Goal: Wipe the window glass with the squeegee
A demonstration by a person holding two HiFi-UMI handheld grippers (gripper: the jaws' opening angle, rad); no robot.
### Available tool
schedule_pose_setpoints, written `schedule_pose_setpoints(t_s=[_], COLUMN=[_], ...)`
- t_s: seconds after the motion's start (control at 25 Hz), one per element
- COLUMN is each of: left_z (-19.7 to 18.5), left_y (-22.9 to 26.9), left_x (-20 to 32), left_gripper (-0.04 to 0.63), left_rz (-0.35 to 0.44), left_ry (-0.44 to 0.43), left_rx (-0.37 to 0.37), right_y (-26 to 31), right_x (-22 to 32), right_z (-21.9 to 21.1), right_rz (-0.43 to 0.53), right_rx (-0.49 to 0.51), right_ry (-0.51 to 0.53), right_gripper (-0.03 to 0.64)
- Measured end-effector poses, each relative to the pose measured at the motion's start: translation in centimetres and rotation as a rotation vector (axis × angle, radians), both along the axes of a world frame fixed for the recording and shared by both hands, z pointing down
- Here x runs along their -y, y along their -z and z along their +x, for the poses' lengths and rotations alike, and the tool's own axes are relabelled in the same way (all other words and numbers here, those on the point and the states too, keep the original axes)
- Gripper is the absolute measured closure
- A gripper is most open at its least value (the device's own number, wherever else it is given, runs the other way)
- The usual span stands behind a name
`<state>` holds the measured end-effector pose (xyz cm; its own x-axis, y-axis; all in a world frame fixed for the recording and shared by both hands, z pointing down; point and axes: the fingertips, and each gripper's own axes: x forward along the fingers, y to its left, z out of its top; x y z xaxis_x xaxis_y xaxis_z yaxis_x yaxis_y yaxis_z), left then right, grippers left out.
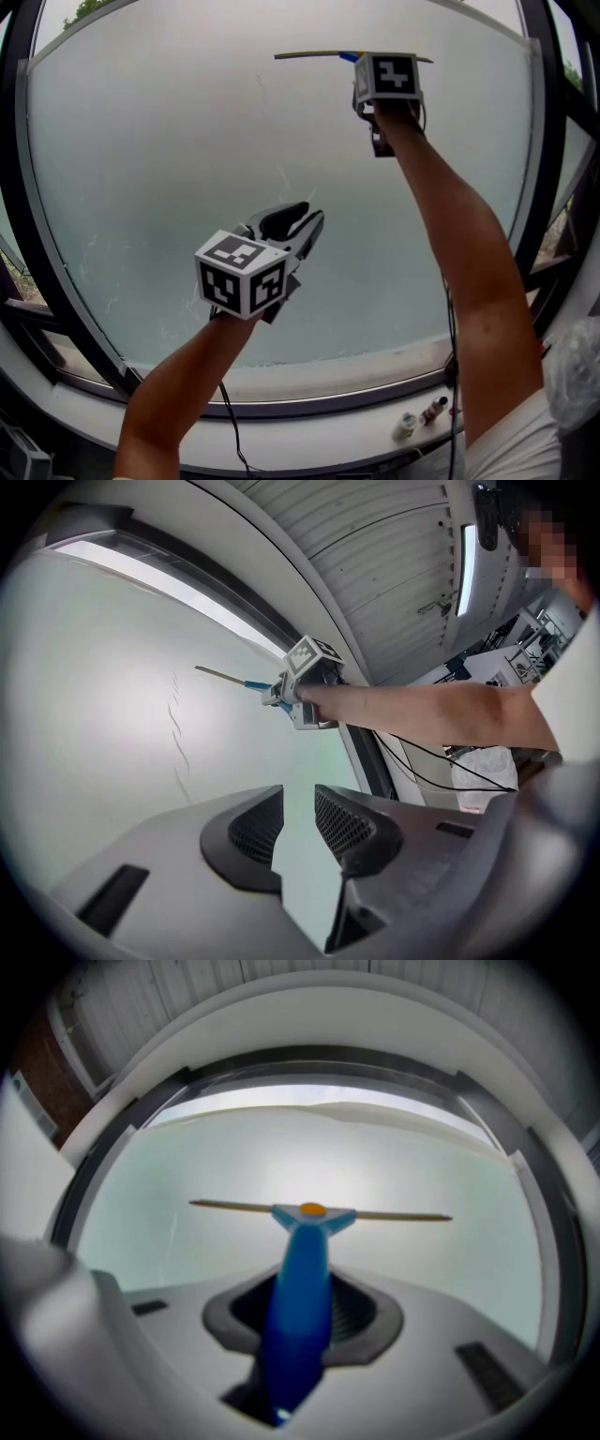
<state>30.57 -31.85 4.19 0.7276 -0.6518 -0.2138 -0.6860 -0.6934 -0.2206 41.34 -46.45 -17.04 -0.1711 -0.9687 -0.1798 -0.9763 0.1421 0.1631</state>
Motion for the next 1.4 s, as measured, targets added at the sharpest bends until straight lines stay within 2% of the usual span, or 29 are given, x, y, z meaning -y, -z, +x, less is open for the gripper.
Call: schedule_pose_setpoints(t_s=[0.56, 0.8, 1.24, 1.4], left_z=[0.1, -0.3, 0.1, 0.3], left_y=[-1.3, -2.3, -4.9, -5.6], left_x=[-0.7, -0.6, -0.7, -0.9], left_gripper=[0.469, 0.469, 0.469, 0.469], left_rz=[-0.034, -0.054, -0.101, -0.116], left_ry=[-0.001, 0.006, 0.018, 0.015], left_rx=[-0.008, -0.012, 0.000, 0.004], right_y=[-3.6, -4.3, -8.7, -9.2], right_x=[-0.3, -0.3, -0.6, -0.7], right_z=[0.4, 0.3, 0.4, 0.5], right_rz=[-0.050, -0.002, -0.080, -0.054], right_rx=[-0.006, -0.018, -0.029, -0.040], right_ry=[-0.017, -0.011, -0.006, -0.003], right_gripper=[0.483, 0.483, 0.483, 0.483])
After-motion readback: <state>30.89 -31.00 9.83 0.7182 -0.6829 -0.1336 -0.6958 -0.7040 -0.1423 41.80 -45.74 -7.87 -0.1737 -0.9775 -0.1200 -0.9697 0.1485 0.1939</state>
